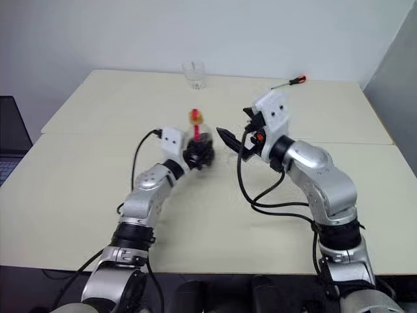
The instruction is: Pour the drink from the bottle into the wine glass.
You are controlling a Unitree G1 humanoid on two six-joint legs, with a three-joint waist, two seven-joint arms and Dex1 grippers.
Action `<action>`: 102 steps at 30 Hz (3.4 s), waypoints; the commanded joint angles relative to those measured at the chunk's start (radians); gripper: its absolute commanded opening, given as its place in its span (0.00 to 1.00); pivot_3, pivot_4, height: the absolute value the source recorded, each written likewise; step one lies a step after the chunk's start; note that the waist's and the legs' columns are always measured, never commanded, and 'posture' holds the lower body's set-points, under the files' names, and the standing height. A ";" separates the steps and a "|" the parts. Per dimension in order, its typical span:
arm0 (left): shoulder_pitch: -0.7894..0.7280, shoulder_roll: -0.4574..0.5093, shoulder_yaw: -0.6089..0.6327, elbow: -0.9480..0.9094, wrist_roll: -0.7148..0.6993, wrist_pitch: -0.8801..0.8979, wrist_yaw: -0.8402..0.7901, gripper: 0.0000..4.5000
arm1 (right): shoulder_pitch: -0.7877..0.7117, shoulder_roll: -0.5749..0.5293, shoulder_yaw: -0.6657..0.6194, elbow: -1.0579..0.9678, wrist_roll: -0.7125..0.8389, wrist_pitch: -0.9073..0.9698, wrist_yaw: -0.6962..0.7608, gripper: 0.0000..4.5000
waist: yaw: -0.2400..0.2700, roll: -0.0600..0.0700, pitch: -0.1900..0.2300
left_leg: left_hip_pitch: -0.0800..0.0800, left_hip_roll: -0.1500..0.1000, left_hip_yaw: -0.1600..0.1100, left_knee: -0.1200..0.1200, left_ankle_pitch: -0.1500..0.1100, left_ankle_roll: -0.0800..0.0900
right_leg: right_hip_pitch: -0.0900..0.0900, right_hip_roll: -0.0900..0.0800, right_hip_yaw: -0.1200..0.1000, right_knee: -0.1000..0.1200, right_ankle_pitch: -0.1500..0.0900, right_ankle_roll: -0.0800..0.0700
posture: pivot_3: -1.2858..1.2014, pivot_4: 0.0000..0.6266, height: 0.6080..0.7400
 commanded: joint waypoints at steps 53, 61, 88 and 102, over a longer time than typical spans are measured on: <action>0.103 0.004 -0.106 -0.293 0.036 0.054 -0.021 0.29 | -0.186 -0.055 0.039 0.222 0.059 0.060 0.183 0.27 | -0.003 0.000 0.000 | 0.000 0.000 0.000 0.000 0.000 0.000 | 0.000 0.000 0.000 0.000 -0.002 0.004 | 0.52 0.24 1.00; 0.117 0.006 -0.103 -0.312 0.036 0.061 -0.015 0.27 | -0.247 -0.129 0.117 0.541 -0.025 -0.279 0.537 0.27 | -0.005 0.000 0.001 | 0.000 -0.001 0.000 0.000 0.000 0.000 | 0.000 0.002 -0.001 0.000 -0.002 0.004 | 0.52 0.24 1.00; 0.125 -0.003 -0.092 -0.309 0.029 0.082 0.000 0.23 | -0.332 -0.107 0.000 0.554 0.033 -0.151 0.595 1.00 | -0.001 0.001 0.001 | 0.000 0.000 -0.001 0.000 0.000 0.000 | -0.001 0.000 -0.001 0.000 0.000 0.000 | 0.52 0.24 1.00; 0.147 -0.006 -0.089 -0.322 0.033 0.083 0.011 0.23 | -0.253 0.059 -0.139 0.156 0.089 0.223 0.064 1.00 | -0.001 0.001 0.001 | -0.003 0.002 -0.001 0.000 0.000 0.000 | -0.003 -0.001 0.001 0.001 0.000 0.000 | 0.52 0.24 1.00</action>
